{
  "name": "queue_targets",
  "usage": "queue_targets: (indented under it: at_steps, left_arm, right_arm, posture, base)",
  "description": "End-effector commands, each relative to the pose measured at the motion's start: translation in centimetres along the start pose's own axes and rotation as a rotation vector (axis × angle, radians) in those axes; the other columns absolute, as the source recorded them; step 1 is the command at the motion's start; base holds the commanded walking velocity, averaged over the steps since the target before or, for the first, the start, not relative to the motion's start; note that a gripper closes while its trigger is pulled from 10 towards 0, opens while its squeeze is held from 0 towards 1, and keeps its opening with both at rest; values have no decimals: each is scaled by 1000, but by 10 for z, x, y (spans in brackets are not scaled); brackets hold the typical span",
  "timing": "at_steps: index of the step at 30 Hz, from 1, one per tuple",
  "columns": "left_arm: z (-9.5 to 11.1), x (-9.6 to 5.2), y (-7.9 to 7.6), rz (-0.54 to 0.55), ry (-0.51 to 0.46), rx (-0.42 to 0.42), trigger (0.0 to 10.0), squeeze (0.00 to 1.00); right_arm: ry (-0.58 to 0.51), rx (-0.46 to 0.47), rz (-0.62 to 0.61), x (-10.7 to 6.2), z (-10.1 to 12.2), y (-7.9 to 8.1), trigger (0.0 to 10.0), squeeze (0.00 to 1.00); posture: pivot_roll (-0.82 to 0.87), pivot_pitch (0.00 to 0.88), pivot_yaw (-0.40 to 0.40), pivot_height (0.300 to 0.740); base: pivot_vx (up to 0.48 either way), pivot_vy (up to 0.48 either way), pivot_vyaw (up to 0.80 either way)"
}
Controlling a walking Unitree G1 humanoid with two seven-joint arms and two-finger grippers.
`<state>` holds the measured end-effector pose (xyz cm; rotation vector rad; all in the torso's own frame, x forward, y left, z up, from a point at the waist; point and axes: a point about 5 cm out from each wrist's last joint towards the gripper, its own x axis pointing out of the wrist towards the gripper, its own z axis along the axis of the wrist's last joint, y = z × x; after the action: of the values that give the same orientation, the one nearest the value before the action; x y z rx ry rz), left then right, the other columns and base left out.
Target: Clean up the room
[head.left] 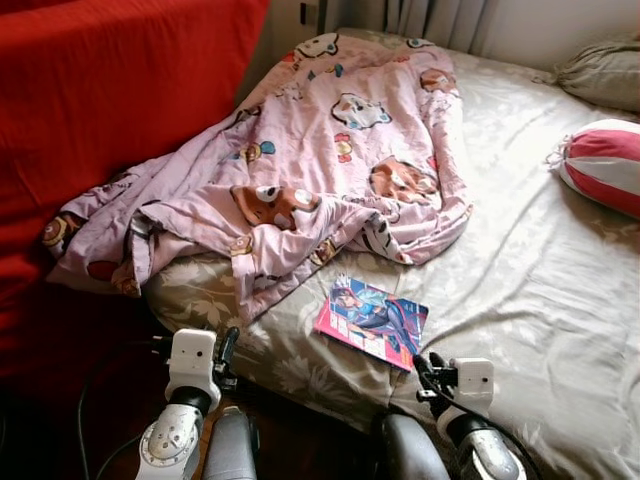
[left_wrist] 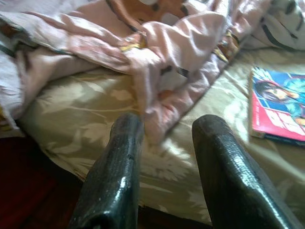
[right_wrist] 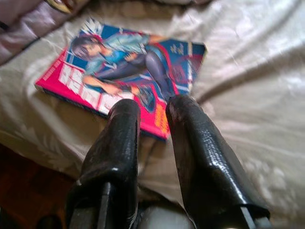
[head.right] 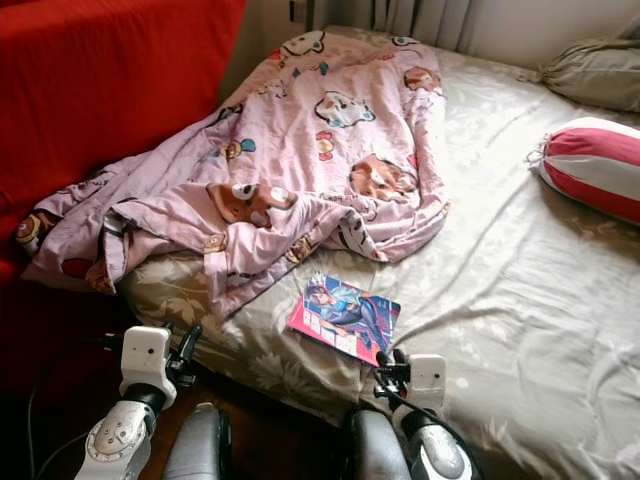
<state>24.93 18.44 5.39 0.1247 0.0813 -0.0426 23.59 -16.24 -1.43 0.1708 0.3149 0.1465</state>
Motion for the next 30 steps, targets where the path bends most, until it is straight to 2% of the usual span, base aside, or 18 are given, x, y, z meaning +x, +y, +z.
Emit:
queue_targets:
  at_steps: [1, 4, 12, 20, 30]
  left_arm:
    - [-1, -2, -2, -11, 14, 8, 10000, 0]
    - [0, -3, -3, -16, 13, 0, 10000, 0]
    - [1, -3, -4, -18, 8, -3, 10000, 0]
    - [2, -2, -4, -13, 5, -23, 10000, 0]
    - [2, -2, -5, -21, 12, -4, 10000, 0]
  right_arm:
    - [10, 8, -7, -2, -3, -3, 10000, 0]
    - [23, 4, 1, -2, -5, -2, 10000, 0]
    - [41, -8, 19, -1, -7, 0, 10000, 0]
    - [29, 9, 14, -2, -8, 0, 10000, 0]
    - [21, 15, 17, -2, -8, 3, 10000, 0]
  posture:
    - [106, 219, -57, 620]
    - [106, 219, -57, 620]
    - [105, 223, -56, 567]
    - [105, 224, -54, 567]
    - [105, 226, -52, 567]
  base:
    - [0, 0, 0]
    - [0, 0, 0]
    - [0, 0, 0]
    - [0, 0, 0]
    - [0, 0, 0]
